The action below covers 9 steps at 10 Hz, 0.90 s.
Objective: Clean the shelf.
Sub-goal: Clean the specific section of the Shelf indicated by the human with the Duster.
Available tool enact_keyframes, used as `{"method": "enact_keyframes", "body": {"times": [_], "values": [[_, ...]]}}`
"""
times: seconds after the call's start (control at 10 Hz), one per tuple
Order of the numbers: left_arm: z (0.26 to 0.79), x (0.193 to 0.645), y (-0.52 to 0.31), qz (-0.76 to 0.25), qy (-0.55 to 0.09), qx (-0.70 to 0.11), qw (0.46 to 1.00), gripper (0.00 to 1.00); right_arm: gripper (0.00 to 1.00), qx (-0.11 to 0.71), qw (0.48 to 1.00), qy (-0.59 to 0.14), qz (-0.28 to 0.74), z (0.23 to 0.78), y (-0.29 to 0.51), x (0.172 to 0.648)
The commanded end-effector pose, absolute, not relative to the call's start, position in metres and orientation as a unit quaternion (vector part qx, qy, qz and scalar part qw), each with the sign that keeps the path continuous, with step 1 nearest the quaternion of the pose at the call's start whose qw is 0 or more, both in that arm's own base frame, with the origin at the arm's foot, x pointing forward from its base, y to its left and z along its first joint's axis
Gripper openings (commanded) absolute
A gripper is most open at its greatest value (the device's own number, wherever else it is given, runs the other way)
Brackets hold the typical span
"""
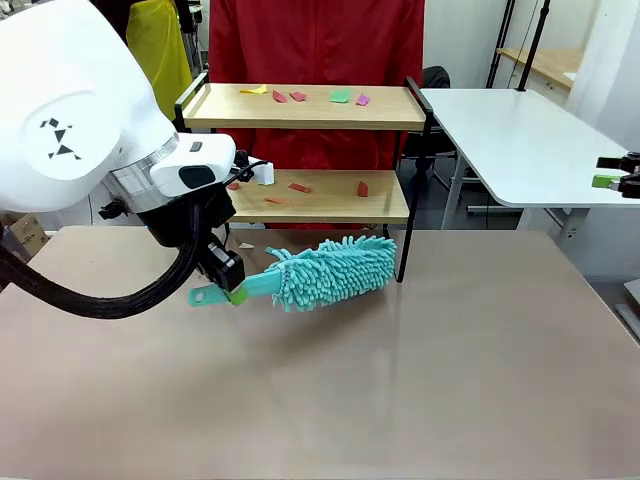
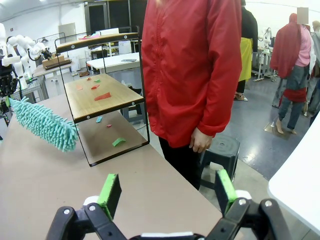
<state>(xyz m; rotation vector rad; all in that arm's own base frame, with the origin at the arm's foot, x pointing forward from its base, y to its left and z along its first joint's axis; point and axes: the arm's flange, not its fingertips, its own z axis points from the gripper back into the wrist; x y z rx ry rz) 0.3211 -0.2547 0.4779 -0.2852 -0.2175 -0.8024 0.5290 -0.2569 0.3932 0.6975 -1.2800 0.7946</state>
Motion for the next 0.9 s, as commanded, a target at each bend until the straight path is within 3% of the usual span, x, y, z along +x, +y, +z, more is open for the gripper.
{"method": "enact_keyframes", "body": {"times": [0.0,0.5,0.8], "values": [[0.477,0.334,-0.272,-0.347,-0.116,-0.151,0.918,0.13,1.00,0.306,0.682,-0.565,0.351,0.400,-0.253,0.530],[0.453,0.363,-0.300,-0.275,-0.145,-0.183,0.933,0.13,1.00,0.306,0.682,-0.565,0.351,0.400,-0.253,0.530],[0.434,0.393,-0.321,-0.251,-0.130,-0.194,0.939,0.13,1.00,0.306,0.682,-0.565,0.351,0.400,-0.253,0.530]]}}
